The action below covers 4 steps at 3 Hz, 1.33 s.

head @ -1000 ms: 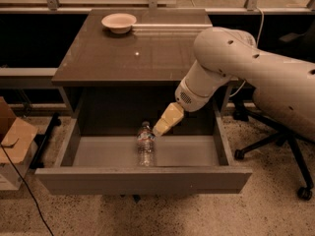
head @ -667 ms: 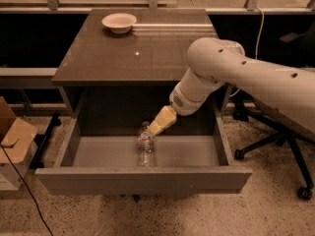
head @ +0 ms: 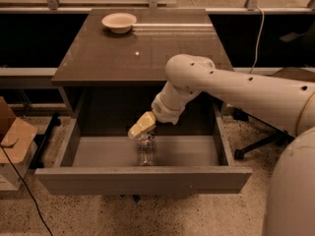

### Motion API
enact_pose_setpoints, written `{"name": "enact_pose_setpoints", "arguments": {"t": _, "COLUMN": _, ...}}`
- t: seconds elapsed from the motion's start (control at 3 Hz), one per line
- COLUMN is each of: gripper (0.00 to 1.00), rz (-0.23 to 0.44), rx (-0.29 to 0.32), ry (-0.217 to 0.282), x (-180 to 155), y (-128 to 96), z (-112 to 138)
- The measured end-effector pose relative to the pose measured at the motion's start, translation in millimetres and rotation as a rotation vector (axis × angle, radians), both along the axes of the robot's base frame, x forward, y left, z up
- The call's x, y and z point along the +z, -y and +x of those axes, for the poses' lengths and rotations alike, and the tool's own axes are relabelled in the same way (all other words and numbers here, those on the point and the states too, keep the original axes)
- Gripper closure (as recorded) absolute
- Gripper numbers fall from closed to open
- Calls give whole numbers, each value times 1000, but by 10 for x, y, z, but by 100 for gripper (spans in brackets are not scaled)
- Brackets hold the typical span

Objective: Pick water bottle from top drawer and place on counter

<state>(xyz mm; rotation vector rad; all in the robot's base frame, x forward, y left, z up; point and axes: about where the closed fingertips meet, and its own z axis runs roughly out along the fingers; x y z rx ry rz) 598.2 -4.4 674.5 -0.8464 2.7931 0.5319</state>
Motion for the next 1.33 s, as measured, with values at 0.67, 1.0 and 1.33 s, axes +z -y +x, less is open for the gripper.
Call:
{"name": "enact_pose_setpoints", "arguments": {"t": 0.67, "gripper": 19, "rz": -105, "rx": -146, "ry": -94, "x": -531, "y": -225, "z": 85}}
{"name": "enact_pose_setpoints", "arguments": {"t": 1.0, "gripper": 42, "rz": -151, "rx": -198, "ry": -126, "x": -695, "y": -230, "z": 62}}
{"name": "enact_pose_setpoints", "arguments": {"t": 1.33, "gripper": 73, "rz": -148, "rx": -224, "ry": -128, "x": -685, "y": -201, "z": 48}}
